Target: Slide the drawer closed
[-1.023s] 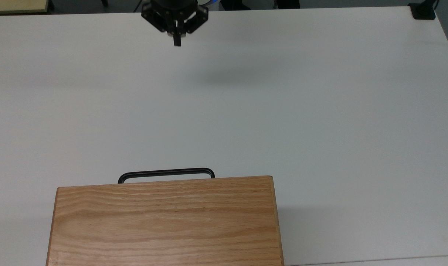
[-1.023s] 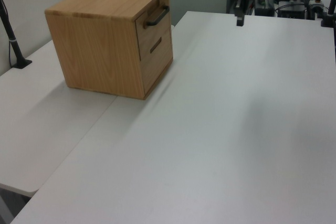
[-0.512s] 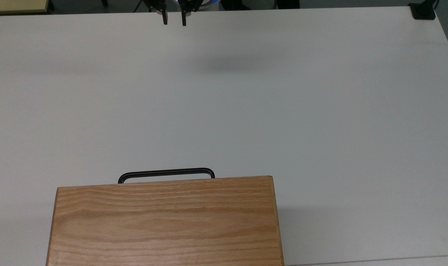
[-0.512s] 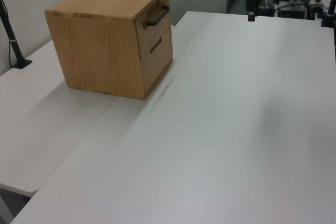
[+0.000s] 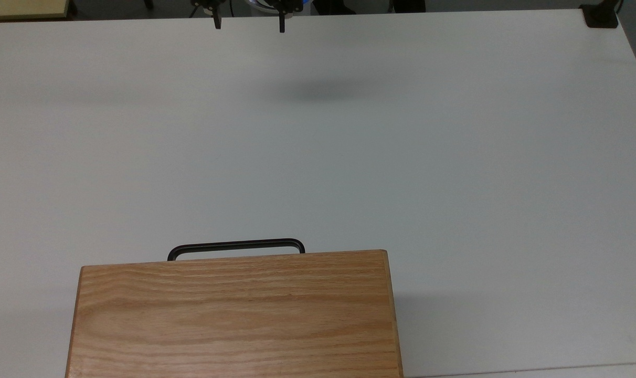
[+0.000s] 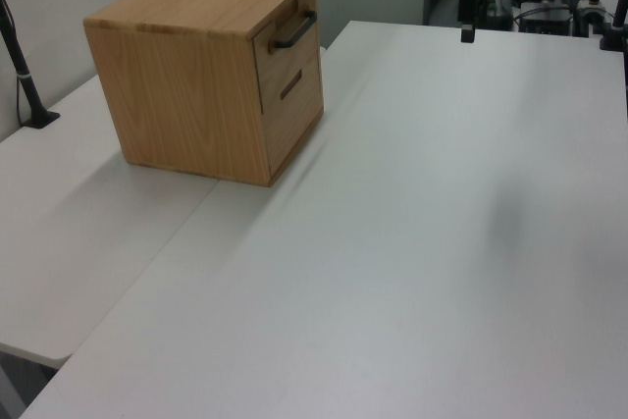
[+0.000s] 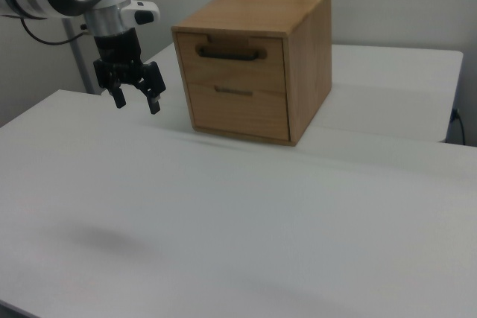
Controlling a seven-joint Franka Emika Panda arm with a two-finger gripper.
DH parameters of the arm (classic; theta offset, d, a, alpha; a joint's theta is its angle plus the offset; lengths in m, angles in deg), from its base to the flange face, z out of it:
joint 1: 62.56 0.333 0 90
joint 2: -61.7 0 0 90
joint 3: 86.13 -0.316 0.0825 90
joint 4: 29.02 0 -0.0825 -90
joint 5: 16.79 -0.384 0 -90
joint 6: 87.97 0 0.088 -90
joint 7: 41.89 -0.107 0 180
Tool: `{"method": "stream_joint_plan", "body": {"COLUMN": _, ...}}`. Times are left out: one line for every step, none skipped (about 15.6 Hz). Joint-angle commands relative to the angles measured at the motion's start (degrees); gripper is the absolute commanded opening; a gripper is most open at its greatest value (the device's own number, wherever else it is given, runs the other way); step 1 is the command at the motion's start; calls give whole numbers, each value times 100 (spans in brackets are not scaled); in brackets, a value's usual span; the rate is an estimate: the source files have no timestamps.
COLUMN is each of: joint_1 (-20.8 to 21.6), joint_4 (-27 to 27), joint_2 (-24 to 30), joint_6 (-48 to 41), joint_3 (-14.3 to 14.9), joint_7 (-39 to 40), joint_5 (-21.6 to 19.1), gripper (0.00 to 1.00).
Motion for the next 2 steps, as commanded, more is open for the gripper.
{"method": "stream_joint_plan", "body": {"joint_1": -37, "joint_4": -13, "joint_2": 85, "joint_6": -84, "joint_3": -24, "joint_7": 48, "joint_5": -18, "gripper": 100}}
{"method": "stream_joint_plan", "body": {"joint_1": -46, "joint_4": -31, "joint_2": 67, "joint_6": -76, "joint_3": -24, "joint_7": 57, "joint_5": -18, "gripper": 100}}
